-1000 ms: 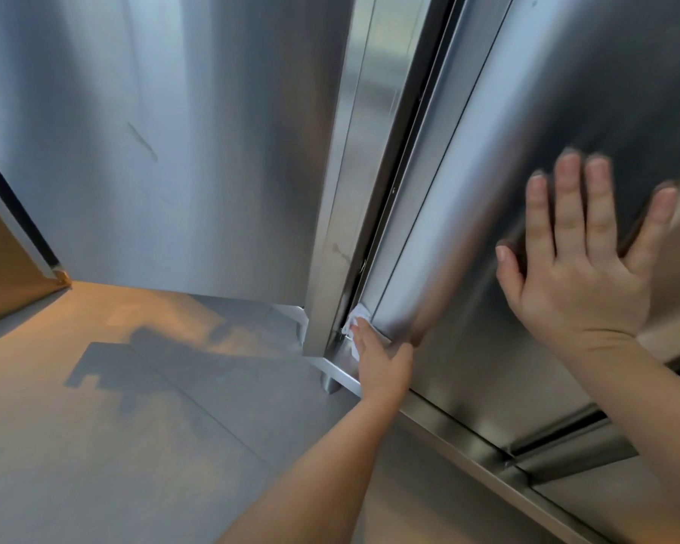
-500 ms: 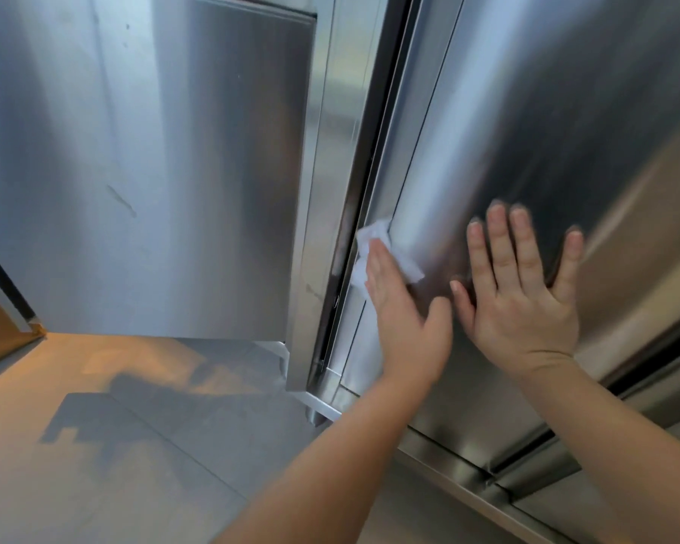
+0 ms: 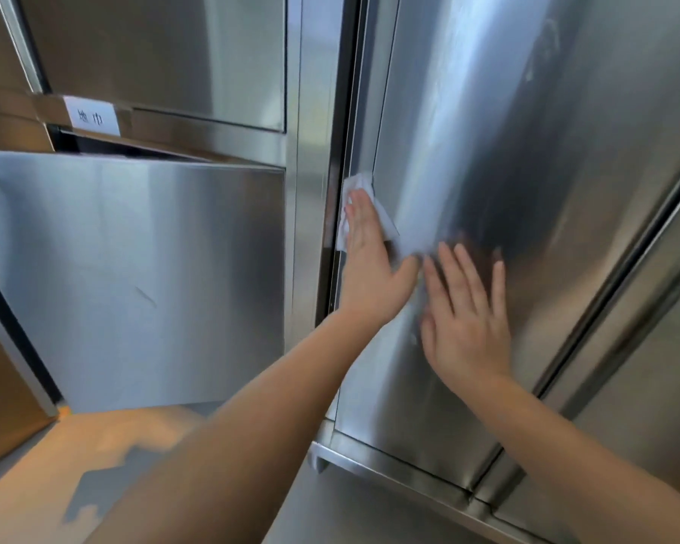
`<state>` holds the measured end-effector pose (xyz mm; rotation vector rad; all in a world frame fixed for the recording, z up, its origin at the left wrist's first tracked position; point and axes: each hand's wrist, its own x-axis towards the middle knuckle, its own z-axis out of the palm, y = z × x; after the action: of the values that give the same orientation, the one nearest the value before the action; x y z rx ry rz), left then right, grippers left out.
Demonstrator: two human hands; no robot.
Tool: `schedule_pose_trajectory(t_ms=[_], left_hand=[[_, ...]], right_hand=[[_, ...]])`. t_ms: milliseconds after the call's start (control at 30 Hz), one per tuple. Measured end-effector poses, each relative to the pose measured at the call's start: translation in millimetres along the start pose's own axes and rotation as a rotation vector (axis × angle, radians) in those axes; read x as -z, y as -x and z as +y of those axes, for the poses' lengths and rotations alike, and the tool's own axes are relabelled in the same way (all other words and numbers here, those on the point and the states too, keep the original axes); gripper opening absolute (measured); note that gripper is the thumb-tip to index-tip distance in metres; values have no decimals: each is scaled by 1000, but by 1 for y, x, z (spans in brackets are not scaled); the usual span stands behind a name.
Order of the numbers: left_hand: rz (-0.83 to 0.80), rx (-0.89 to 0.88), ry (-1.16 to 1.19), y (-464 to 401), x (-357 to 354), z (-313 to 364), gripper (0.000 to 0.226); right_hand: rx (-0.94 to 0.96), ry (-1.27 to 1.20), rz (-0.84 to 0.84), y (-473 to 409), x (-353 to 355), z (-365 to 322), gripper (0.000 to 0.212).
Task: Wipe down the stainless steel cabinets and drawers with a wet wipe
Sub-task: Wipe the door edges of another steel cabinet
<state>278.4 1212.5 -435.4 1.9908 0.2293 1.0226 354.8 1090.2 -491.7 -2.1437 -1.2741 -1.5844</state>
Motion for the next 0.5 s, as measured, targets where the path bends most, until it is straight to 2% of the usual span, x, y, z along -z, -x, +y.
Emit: schedule_pose_trajectory(t_ms=[133, 233, 367, 500], left_hand=[[33, -129, -68, -58, 28, 55, 95], [63, -213, -101, -105, 47, 94, 86], [137, -268, -134, -132, 57, 112, 78], [122, -276, -128, -120, 53, 106, 80]], right_hand=[[-61, 104, 164, -106, 27, 42, 57], [-69, 200, 136, -158, 38, 64, 58], [-48, 275, 57, -168, 33, 70, 60], [-54, 303, 84, -165, 27, 72, 61]])
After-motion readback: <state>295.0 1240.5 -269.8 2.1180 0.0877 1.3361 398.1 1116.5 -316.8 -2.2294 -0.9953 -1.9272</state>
